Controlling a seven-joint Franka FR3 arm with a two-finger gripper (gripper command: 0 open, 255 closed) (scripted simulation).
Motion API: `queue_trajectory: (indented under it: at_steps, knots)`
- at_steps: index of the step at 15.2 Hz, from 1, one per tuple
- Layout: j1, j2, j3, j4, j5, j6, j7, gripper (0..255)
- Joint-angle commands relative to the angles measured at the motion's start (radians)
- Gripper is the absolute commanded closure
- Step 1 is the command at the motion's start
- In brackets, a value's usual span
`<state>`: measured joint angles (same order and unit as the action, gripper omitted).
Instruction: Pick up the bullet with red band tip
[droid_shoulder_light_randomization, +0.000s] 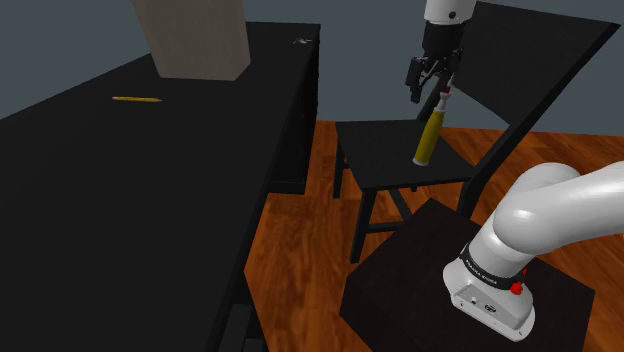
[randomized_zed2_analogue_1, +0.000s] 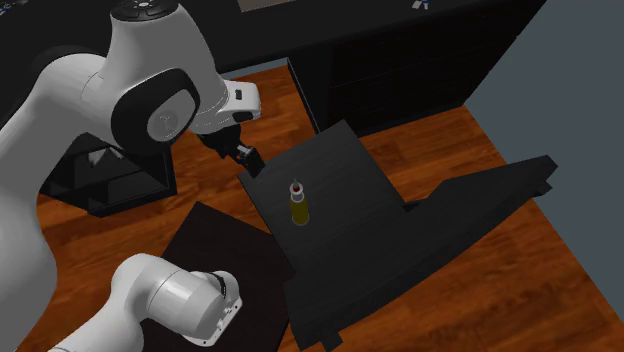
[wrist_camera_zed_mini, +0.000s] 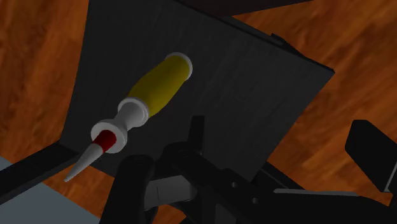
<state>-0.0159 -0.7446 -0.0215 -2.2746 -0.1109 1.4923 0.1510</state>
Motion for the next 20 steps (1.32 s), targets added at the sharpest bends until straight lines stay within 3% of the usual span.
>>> queue_trajectory:
  at_steps: [1,11,20]
  knots:
    - [0.0,0.0,0.0,0.0,0.0,0.0,0.0,0]
    - [0.027,-0.108,-0.313,-0.068,-0.181,0.17,-0.501,0]
    - [0.019,-0.134,-0.347,-0.181,-0.209,0.266,-0.51,0]
